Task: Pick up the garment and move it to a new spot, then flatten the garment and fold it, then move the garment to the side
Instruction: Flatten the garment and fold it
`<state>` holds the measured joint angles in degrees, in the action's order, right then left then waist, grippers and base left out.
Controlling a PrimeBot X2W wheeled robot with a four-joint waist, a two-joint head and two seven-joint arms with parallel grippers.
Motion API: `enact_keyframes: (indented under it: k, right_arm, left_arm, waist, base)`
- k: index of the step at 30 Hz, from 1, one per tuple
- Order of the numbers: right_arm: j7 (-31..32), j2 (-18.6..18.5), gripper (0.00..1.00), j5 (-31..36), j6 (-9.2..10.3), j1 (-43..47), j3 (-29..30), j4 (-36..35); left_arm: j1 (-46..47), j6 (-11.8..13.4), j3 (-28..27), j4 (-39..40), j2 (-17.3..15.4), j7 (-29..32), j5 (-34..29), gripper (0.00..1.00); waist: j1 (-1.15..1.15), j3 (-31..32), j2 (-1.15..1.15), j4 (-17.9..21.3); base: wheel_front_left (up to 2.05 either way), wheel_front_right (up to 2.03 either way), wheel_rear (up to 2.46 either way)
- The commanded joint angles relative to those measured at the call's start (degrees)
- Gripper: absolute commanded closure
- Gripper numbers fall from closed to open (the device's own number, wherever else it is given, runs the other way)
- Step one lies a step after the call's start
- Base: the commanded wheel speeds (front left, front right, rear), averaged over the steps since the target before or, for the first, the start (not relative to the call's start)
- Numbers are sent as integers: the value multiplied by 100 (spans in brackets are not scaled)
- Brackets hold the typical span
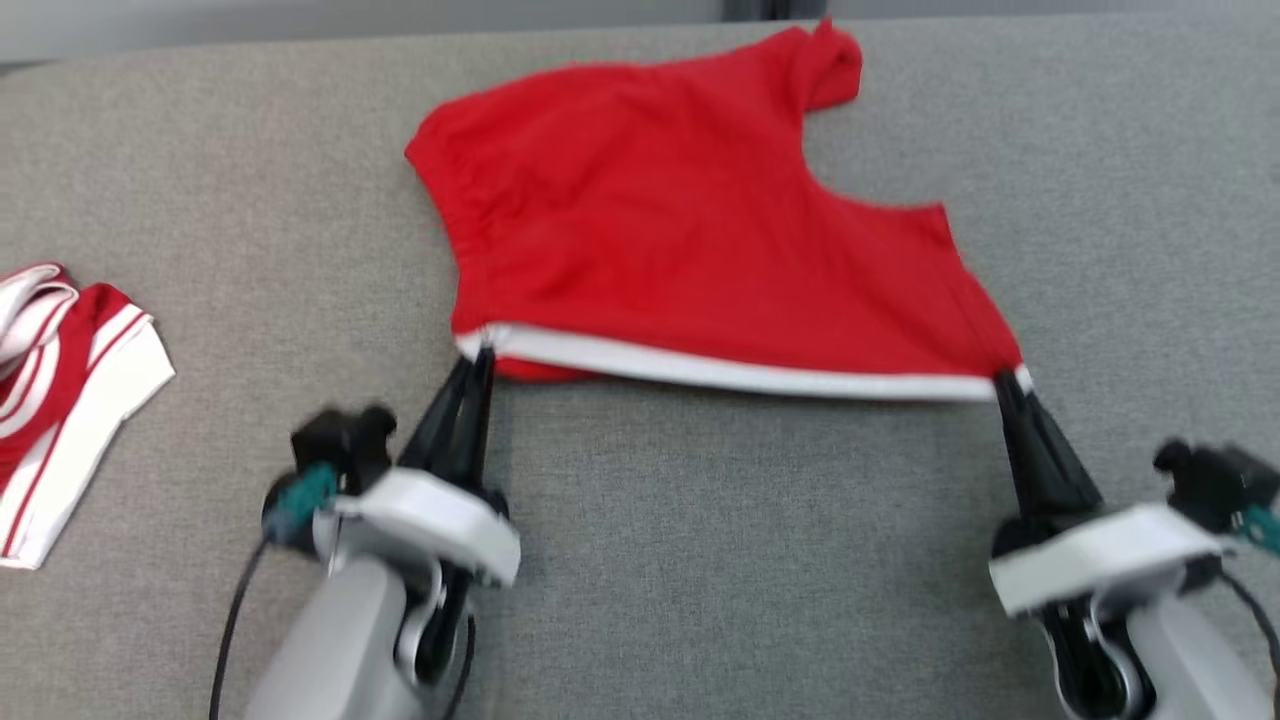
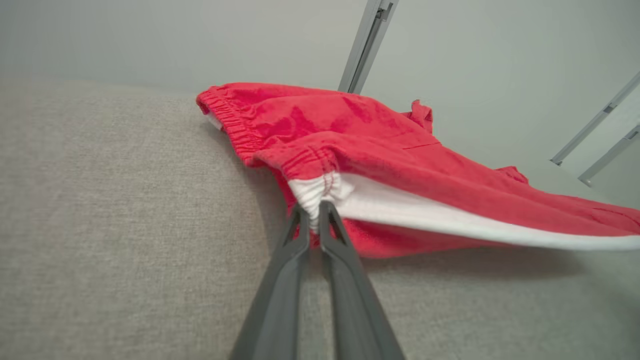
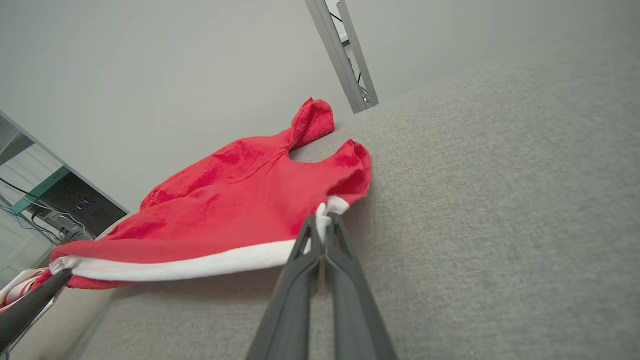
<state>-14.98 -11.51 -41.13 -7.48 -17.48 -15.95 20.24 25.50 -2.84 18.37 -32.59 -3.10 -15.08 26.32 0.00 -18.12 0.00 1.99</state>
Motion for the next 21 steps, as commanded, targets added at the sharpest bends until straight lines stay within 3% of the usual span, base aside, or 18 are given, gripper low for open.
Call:
enact_keyframes:
  k: [1,8,21]
  right_arm:
    - [-30,-11,100,155,-2,368,174,-282]
    - [-29,216,100,578,-3,1603,507,-1225]
    - [830,439,100,1216,-1,3422,1133,-2573]
  left_arm:
    - [-363,49,-87,343,-65,-9,-106,100]
    - [-1626,204,-68,1509,-188,4,-298,100]
    - [-3750,985,-185,3996,-746,1015,-236,100]
  waist:
    - [0,166,0,15]
    - [0,477,0,43]
    - [0,1163,0,156]
  base:
    - [0,0,0]
    - [0,0,0]
    - [0,0,0]
